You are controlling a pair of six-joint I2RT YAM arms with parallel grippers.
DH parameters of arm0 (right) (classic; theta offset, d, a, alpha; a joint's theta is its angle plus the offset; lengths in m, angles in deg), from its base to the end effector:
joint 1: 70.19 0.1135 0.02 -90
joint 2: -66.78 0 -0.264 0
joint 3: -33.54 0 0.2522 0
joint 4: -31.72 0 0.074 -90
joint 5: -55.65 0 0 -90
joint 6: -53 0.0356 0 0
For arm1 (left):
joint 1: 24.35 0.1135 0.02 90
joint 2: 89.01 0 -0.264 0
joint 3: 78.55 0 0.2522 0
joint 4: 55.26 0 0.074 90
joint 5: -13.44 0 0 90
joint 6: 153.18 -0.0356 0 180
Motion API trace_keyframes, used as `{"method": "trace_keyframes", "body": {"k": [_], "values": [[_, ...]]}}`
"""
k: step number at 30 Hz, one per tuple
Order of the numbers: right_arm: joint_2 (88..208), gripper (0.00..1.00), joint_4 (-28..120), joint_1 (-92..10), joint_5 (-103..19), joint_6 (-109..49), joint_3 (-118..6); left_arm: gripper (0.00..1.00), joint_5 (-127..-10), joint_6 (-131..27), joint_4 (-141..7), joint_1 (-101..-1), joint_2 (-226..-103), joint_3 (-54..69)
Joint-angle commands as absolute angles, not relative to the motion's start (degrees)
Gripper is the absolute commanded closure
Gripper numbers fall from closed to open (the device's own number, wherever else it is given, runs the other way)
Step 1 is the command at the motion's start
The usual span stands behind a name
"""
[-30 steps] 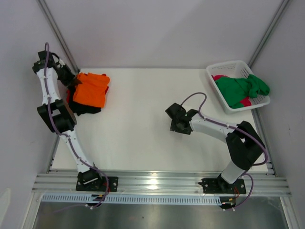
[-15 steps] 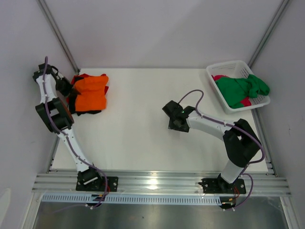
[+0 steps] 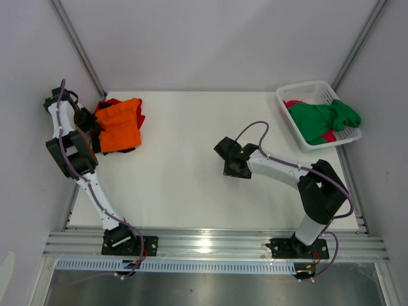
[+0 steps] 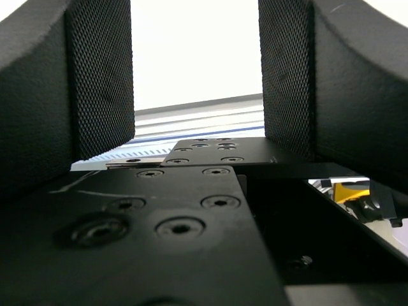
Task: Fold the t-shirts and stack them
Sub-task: Put the neatly folded tshirt into the corner of the board with the left arm
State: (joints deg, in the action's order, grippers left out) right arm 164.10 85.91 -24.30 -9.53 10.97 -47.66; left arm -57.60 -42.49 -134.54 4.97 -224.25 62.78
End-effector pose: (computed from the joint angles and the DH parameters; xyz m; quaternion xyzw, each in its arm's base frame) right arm 0.2416 0.2278 0.2052 0.0542 0.9614 -0.0226 0.2687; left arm 0.4323 0.2296 0.2231 -0.3906 0.8945 -0.1516 0.1560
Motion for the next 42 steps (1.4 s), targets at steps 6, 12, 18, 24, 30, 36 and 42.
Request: {"method": "trace_keyframes", "body": {"k": [6, 12, 18, 24, 30, 36, 42], "values": [[166.6, 0.41, 86.9, -22.8, -8.6, 11.3, -50.5, 1.00, -60.9, -41.2, -127.1, 6.2, -214.7, 64.4], [167.3, 0.41, 87.0, -22.6, -8.6, 10.7, -51.6, 0.99, -66.2, -42.0, -128.8, 6.3, -214.3, 66.6], [168.1, 0.41, 87.3, -22.5, -8.8, 10.7, -51.8, 0.99, -68.8, -42.5, -128.9, 6.3, -213.9, 68.3], [168.7, 0.41, 86.8, -22.5, -9.3, 10.7, -51.9, 0.99, -67.9, -42.2, -128.6, 6.3, -213.1, 69.1], [170.1, 0.41, 86.2, -22.2, -10.4, 10.6, -52.3, 1.00, -68.6, -42.7, -127.7, 6.3, -212.5, 71.4], [170.9, 0.41, 86.1, -21.9, -10.9, 10.3, -52.7, 0.99, -68.5, -41.6, -128.5, 6.3, -214.3, 74.3], [171.3, 0.41, 86.0, -21.9, -11.1, 10.0, -52.5, 0.99, -70.7, -41.6, -127.8, 6.4, -214.1, 74.3]]}}
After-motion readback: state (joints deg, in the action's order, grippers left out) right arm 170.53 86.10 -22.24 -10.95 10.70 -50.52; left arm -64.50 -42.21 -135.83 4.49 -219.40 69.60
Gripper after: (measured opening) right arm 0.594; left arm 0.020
